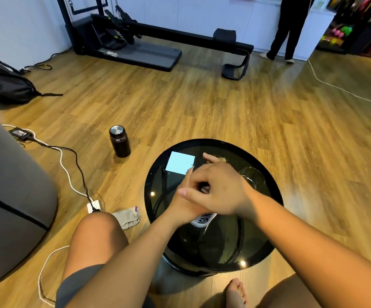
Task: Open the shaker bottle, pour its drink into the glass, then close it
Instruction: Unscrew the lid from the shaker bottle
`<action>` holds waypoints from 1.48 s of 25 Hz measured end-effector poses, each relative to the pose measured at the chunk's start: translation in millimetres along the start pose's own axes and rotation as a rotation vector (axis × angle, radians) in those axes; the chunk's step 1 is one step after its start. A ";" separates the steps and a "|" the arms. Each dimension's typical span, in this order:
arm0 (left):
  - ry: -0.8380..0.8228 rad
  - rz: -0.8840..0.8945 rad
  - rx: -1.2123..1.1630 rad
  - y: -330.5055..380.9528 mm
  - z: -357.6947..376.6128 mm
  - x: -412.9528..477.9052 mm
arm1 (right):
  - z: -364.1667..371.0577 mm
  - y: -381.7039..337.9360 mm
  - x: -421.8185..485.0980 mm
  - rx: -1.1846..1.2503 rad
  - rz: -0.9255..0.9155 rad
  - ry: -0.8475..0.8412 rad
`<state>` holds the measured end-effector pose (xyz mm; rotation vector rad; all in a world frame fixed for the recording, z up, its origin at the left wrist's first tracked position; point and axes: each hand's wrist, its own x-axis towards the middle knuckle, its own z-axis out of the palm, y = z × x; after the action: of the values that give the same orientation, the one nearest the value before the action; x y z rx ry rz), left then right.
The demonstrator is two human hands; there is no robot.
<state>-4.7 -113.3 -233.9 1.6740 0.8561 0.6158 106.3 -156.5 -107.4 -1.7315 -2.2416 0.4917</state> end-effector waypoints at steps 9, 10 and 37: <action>-0.011 -0.097 -0.015 -11.6 -2.4 -1.1 | 0.6 -5.0 14.6 -0.230 0.183 -0.003; -0.053 -0.128 0.006 -12.0 -1.6 -2.6 | 7.8 -11.7 11.6 -0.204 0.082 -0.021; 0.028 -0.045 -0.052 -14.1 0.7 0.2 | -6.5 15.1 13.2 -0.487 0.465 -0.019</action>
<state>-7.2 -111.6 -247.7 1.5987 0.8888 0.6265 118.8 -139.6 -107.8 -2.5210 -2.0786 0.0374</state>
